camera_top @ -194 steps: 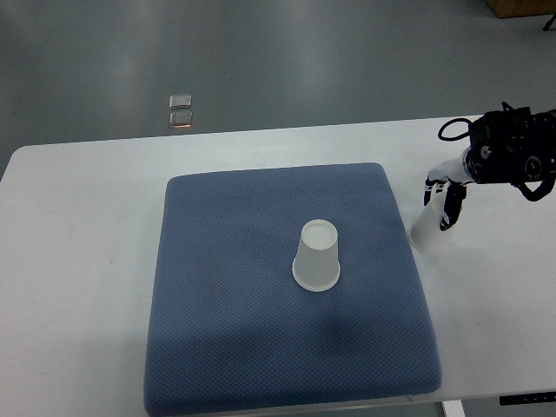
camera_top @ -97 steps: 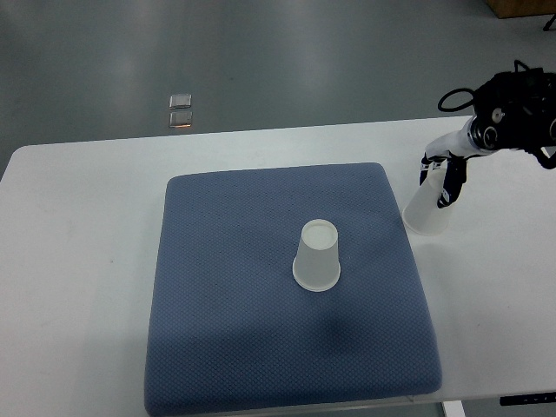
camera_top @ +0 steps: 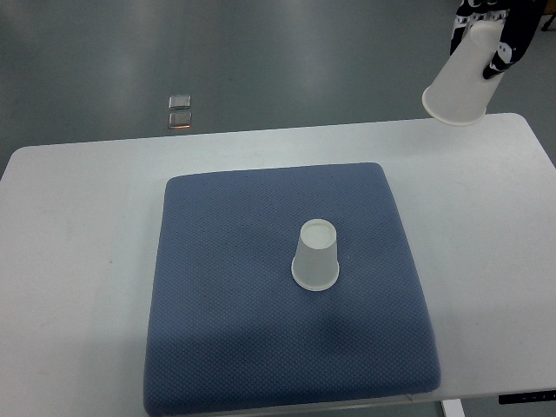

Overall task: Stack paper cups
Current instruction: 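Carry the cup over the cup on the pad and lower it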

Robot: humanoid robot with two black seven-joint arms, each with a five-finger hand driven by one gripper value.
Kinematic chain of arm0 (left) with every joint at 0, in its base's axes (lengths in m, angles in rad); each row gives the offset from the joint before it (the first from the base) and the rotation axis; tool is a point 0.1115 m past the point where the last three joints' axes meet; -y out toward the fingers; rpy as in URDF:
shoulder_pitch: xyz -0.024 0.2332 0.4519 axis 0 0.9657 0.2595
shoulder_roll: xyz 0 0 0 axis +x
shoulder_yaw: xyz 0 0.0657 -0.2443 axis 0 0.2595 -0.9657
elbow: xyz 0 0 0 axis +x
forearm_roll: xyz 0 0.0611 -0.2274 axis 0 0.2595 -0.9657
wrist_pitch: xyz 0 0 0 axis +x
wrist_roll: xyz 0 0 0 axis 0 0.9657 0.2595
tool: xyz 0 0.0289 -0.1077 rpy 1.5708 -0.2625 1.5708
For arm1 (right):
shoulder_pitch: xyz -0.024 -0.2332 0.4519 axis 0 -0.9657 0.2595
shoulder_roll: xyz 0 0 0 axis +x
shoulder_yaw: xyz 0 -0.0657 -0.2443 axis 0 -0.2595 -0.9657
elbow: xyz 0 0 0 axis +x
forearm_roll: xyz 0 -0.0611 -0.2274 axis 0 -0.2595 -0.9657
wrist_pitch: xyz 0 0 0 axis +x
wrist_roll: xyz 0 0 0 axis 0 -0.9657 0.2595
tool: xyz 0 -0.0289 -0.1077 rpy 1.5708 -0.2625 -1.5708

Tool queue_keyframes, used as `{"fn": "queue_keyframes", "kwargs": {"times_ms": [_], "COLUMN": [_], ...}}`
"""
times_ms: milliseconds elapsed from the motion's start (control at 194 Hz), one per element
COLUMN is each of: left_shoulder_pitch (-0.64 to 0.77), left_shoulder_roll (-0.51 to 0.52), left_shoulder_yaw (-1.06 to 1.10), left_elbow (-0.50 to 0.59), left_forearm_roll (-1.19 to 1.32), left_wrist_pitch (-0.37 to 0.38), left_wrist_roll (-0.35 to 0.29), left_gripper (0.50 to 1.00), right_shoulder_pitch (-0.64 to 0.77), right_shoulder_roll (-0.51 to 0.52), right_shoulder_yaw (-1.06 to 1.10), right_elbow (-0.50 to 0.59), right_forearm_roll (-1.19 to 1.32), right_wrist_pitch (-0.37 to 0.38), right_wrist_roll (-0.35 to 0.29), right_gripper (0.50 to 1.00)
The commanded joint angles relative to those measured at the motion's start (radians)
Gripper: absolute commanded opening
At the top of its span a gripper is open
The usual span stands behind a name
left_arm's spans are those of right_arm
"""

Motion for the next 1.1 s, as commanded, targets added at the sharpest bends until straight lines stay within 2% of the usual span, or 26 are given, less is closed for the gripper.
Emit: {"fn": "queue_keyframes", "kwargs": {"times_ms": [0,134,303,447,561,766,951,1095], "left_shoulder_pitch": [-0.001,0.0,-0.001,-0.001,-0.001,-0.001,-0.001,0.0], "left_shoulder_roll": [0.0,0.0,0.0,0.0,0.0,0.0,0.0,0.0], "left_shoulder_yaw": [0.0,0.0,0.002,0.0,0.0,0.0,0.0,0.0], "left_elbow": [-0.001,0.001,-0.005,-0.024,-0.024,-0.017,-0.017,-0.016], "left_forearm_roll": [0.0,0.0,0.002,0.0,0.0,0.0,0.0,0.0], "left_wrist_pitch": [0.0,0.0,0.0,0.0,0.0,0.0,0.0,0.0], "left_wrist_roll": [0.0,0.0,0.0,0.0,0.0,0.0,0.0,0.0], "left_gripper": [1.0,1.0,1.0,1.0,1.0,1.0,1.0,1.0], "right_shoulder_pitch": [0.017,0.04,0.042,0.04,0.01,-0.049,-0.067,-0.085], "right_shoulder_roll": [0.0,0.029,0.065,0.163,0.249,0.345,0.431,0.441], "right_shoulder_yaw": [0.006,0.025,0.153,0.163,0.166,0.21,0.215,0.213], "right_elbow": [0.007,0.056,0.099,0.12,0.12,0.119,0.12,0.135], "right_forearm_roll": [-0.005,-0.002,0.102,0.207,0.213,0.224,0.236,0.236], "right_wrist_pitch": [0.002,0.002,0.002,0.002,-0.078,-0.158,-0.218,-0.221], "right_wrist_roll": [0.0,0.001,0.001,0.001,0.001,0.001,0.001,-0.005], "right_gripper": [0.654,0.654,0.656,0.658,0.662,0.662,0.664,0.67]}}
